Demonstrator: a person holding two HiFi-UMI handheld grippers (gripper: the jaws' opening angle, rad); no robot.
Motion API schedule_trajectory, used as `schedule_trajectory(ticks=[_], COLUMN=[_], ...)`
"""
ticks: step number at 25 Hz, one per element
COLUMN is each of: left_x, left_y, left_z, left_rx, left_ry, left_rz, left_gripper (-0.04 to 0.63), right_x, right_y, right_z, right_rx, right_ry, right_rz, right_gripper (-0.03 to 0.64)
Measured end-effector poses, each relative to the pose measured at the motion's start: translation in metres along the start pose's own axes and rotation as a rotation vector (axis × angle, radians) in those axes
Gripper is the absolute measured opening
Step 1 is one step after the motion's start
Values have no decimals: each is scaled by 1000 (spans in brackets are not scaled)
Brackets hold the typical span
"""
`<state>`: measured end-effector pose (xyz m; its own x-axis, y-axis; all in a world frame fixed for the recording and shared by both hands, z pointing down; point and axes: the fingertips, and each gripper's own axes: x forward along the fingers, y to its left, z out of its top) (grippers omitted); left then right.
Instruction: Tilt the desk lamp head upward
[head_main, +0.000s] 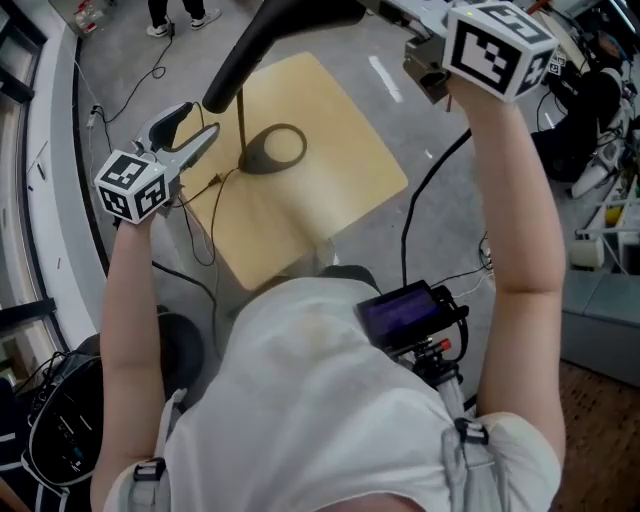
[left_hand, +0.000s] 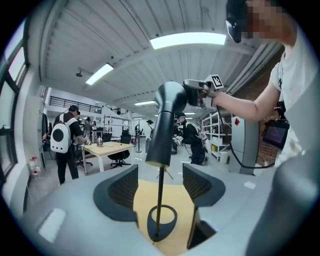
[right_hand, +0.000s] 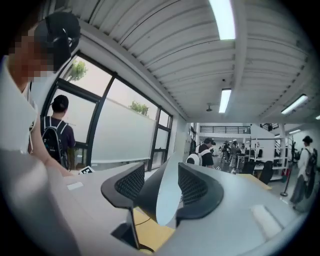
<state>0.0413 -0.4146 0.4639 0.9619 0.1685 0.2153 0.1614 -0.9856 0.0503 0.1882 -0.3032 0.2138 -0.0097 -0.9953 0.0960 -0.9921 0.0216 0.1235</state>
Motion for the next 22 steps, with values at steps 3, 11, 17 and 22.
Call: schedule_trajectory(ticks=[3, 11, 17, 22], left_x=[-13, -48, -49, -48], left_y=[-3, -65, -117, -162], left_z=[-11, -43, -67, -73], left_rx=[-69, -258, -283, -288], left_ry=[-64, -172, -150, -163], left_rz=[58, 76, 137, 183], left_gripper=[270, 159, 22, 8], right_x=[-22, -69, -108, -160], right_y=[2, 28, 65, 96], right_z=[-13, -102, -216, -287], right_rx=[34, 127, 159, 274], right_ry=[-37, -71, -7, 19], right_rz=[-42, -21, 66, 84], right_gripper=[153, 47, 34, 32])
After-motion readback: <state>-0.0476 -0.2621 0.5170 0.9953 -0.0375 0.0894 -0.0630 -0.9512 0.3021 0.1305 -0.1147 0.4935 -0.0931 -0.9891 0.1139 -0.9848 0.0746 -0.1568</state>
